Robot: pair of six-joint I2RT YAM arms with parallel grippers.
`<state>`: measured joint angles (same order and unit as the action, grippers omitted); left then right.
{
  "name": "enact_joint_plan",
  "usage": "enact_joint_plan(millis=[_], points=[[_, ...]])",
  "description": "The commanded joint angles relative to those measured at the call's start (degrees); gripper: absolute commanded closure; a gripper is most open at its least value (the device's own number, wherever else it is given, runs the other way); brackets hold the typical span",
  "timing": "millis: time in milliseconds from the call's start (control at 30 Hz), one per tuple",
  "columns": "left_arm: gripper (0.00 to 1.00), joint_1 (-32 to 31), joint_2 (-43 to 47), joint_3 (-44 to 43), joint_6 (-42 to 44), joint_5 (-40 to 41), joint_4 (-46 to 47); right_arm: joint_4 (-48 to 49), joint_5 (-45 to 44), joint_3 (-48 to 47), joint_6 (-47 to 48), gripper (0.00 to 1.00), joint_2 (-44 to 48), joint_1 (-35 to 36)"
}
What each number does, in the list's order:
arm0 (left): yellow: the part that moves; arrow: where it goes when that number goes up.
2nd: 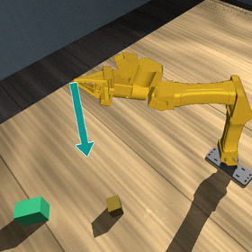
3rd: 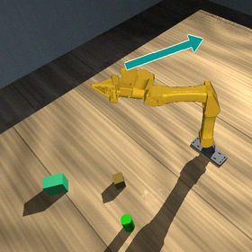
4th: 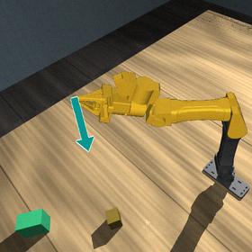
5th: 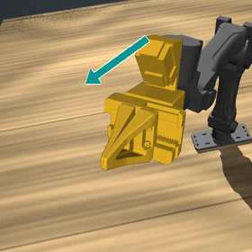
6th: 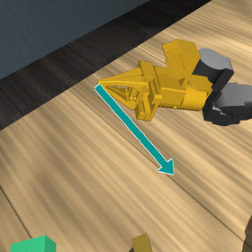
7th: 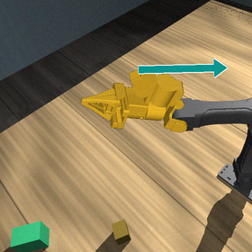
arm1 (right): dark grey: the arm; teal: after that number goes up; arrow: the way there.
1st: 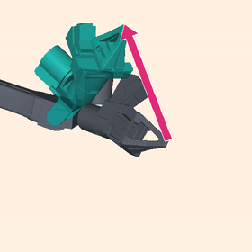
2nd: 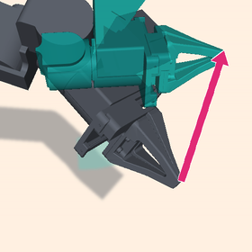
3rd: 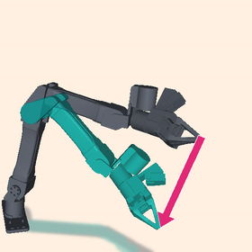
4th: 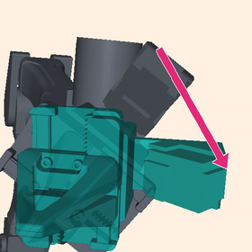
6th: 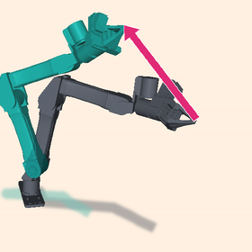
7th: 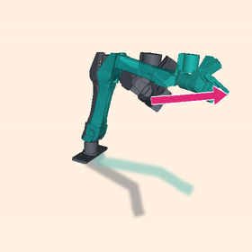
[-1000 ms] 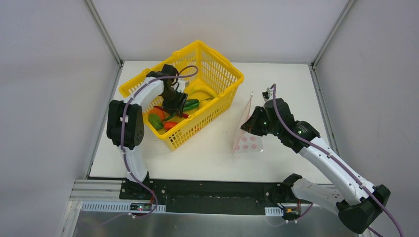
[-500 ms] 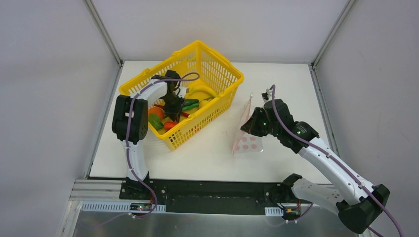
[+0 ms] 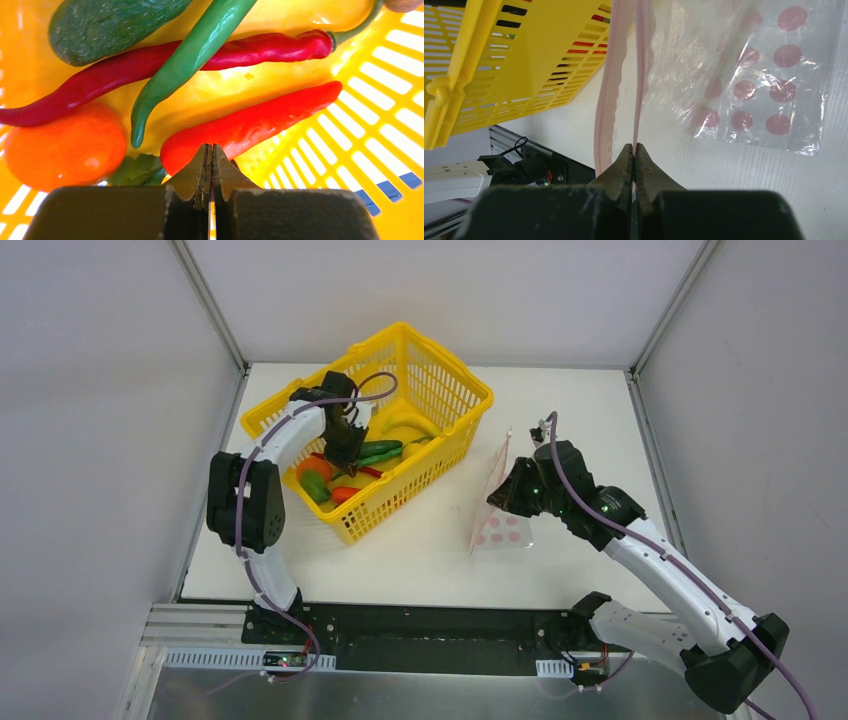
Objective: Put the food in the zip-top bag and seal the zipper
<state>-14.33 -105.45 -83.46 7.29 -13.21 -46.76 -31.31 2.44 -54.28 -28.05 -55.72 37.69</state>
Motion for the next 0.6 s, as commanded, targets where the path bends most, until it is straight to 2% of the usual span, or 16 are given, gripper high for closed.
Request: enact_joint_plan(millis=[0,67,100,300,400,433,567], points=[[0.99,-0.44,4.13,-0.74,0.80,0.12,-0.96,1.71,0.37,-0.57,-0.25,0.99,1.37,-0.25],[0.64,-0.44,3.49,-0.78,0.28,1.67,-0.42,1.69,0.36,-0.39,-0.25,0.99,1.48,-0.23],[0.53,-0.44,2.66,-0.96,0.35,1.89,-0.29,1.76,0.34,-0.32,-0.26,0.98,1.46,-0.25],[0.35,-0.44,-4.92,-2.27,0.42,4.19,1.28,1.80,0.43,-0.39,-0.20,0.97,1.18,-0.23],[0.31,-0.44,-6.56,-1.71,0.63,4.55,2.83,1.83,0.25,-0.26,-0.09,0.96,1.23,-0.25],[0.21,-0.44,-6.73,-1.51,0.74,4.02,3.49,1.97,0.15,-0.17,-0.12,0.96,1.14,-0.25],[0.21,-0.53,-8.76,-4.25,0.99,2.93,0.88,2.62,0.98,-0.11,-0.07,0.96,0.20,-0.25]])
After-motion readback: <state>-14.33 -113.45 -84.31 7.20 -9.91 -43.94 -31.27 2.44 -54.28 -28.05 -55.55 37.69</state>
